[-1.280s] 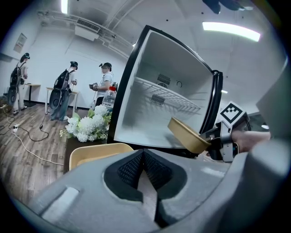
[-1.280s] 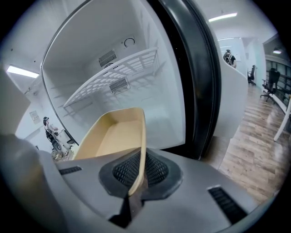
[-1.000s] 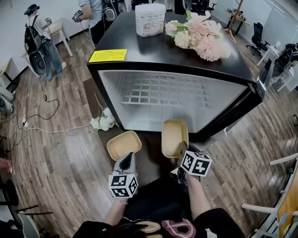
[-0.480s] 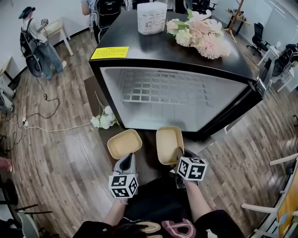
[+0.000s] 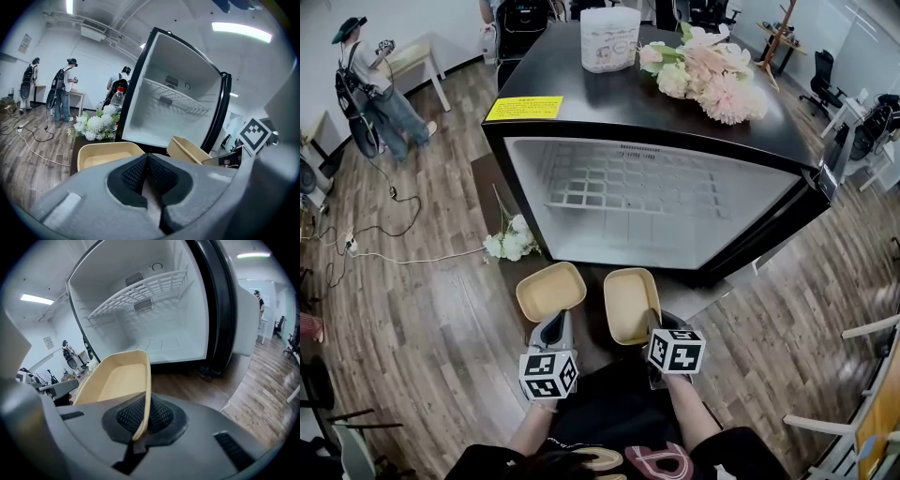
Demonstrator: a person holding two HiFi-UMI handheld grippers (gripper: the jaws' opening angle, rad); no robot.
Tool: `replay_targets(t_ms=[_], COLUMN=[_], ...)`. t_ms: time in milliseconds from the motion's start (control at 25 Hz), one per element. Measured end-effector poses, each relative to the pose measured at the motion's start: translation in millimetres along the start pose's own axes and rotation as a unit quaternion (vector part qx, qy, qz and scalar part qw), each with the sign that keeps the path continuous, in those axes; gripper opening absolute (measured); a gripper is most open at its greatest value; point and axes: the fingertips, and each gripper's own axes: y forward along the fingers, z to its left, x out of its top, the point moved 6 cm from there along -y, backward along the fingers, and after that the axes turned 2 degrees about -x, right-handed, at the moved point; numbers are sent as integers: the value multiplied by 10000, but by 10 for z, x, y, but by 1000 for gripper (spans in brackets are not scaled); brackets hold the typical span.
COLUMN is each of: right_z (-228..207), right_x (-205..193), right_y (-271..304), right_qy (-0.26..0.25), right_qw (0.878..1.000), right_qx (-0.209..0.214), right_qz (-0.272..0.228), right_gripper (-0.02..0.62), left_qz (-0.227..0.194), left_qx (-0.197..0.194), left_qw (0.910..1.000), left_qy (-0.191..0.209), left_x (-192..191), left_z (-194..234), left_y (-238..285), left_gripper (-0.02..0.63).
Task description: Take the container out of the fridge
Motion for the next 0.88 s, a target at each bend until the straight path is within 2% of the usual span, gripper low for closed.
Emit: replay_targets(t_ms=[880], right_z=[152], right_x=[-255], right_y=[199], right_qy=[-705], right_qw=[9963], right_qx=[335], right_qz=[363], right_gripper=[11], left_qz=[62], left_qx=[109], left_qw=[9999], left_qy=[-86], left_x=[-73], left_z=[70], left_y=[-65], left_gripper=[8])
